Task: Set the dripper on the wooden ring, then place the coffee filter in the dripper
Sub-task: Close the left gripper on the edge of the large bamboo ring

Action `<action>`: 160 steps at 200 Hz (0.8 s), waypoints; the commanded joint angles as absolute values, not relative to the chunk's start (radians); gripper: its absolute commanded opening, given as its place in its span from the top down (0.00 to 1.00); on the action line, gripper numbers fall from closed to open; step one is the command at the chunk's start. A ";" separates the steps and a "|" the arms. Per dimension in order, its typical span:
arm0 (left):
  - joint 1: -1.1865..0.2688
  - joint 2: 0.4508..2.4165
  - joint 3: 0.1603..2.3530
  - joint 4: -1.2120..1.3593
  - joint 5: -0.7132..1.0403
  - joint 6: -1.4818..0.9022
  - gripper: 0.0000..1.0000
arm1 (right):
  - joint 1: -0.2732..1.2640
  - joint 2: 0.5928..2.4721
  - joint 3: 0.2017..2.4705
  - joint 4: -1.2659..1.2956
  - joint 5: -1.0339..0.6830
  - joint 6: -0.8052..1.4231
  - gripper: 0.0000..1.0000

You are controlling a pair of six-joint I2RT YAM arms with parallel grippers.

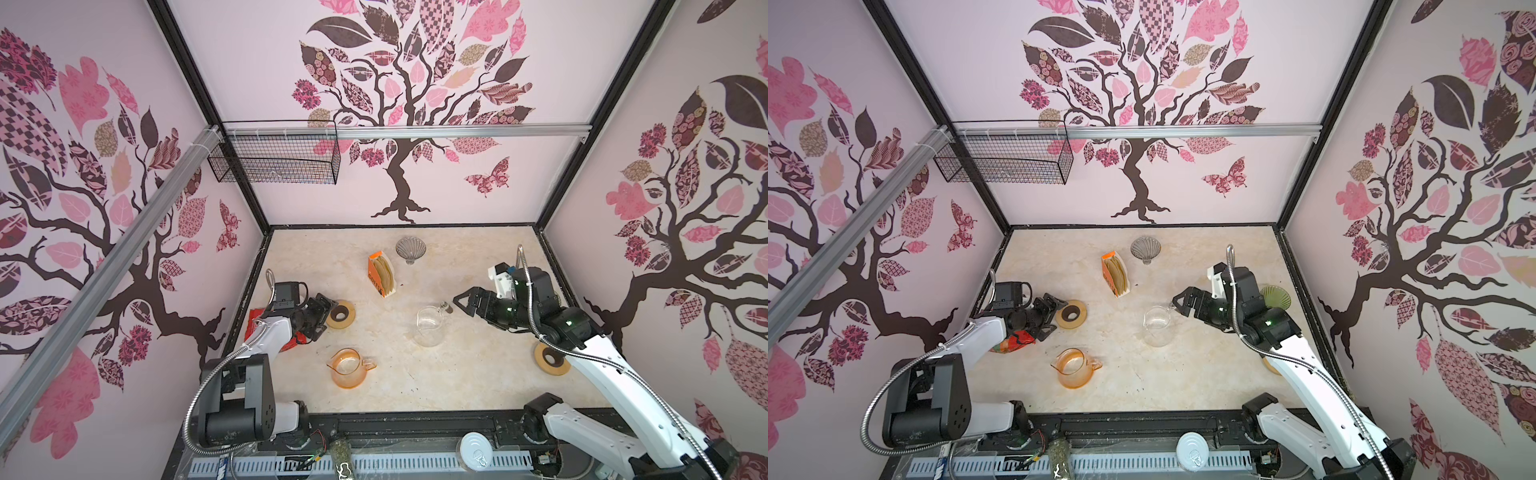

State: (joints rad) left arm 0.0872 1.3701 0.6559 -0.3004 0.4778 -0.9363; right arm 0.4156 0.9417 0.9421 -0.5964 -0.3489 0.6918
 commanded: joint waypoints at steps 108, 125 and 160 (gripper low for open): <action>0.093 1.528 0.594 -0.020 0.550 -1.032 0.13 | 0.414 0.948 0.918 -0.565 -0.395 0.684 0.00; 0.093 1.519 0.597 -0.002 0.560 -1.052 0.14 | 0.414 0.946 0.913 -0.562 -0.399 0.687 0.00; 0.092 1.518 0.620 -0.011 0.575 -1.070 0.19 | 0.414 0.946 0.904 -0.553 -0.409 0.694 0.00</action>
State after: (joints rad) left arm 0.0902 1.5101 0.6121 -0.0315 0.5560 -1.0485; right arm 0.4156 0.9432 0.9188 -0.5766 -0.3920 0.6926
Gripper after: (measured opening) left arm 0.832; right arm 0.998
